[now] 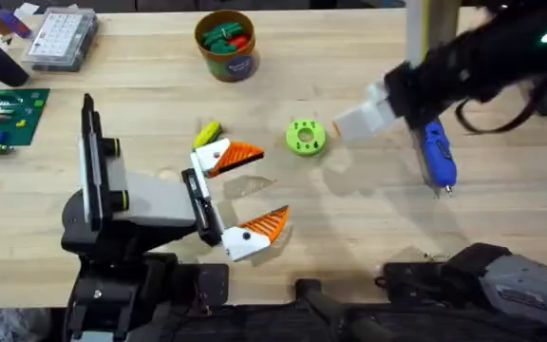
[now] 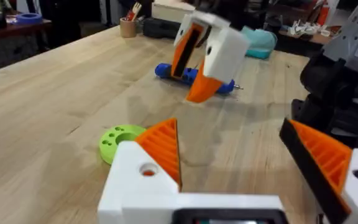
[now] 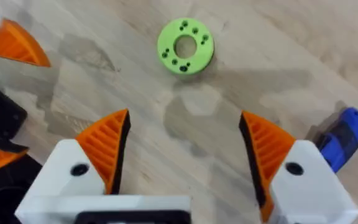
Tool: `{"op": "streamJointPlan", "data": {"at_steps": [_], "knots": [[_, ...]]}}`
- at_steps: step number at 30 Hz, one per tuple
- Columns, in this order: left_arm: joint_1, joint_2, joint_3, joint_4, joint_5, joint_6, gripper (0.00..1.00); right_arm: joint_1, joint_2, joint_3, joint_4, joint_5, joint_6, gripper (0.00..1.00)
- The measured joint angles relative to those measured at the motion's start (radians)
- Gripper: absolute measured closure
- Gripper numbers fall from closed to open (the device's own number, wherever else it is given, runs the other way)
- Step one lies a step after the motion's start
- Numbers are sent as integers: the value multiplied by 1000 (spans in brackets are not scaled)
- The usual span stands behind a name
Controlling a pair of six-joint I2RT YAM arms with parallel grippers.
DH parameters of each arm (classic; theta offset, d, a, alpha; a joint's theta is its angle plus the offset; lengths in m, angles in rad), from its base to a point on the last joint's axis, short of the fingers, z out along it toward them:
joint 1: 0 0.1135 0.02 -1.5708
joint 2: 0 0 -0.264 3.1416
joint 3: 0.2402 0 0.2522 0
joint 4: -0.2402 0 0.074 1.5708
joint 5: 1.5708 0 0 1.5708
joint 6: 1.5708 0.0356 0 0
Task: Pick up the gripper from the table and insert it into the empty holder that is missing its gripper. Then pick up a screw, insert it into the mounting hole, and use the screwdriver to tighten it. Finally, clean up the table by picking up the vegetable and placing it into the bucket.
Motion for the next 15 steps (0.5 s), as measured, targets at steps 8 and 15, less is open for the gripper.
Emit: {"op": "streamJointPlan", "data": {"at_steps": [8,15], "knots": [[0,0,0,0,0,0,14,22,-1,-176,66,11,48,3],[0,0,0,0,0,0,14,44,-1,-212,92,11,57,3]]}}
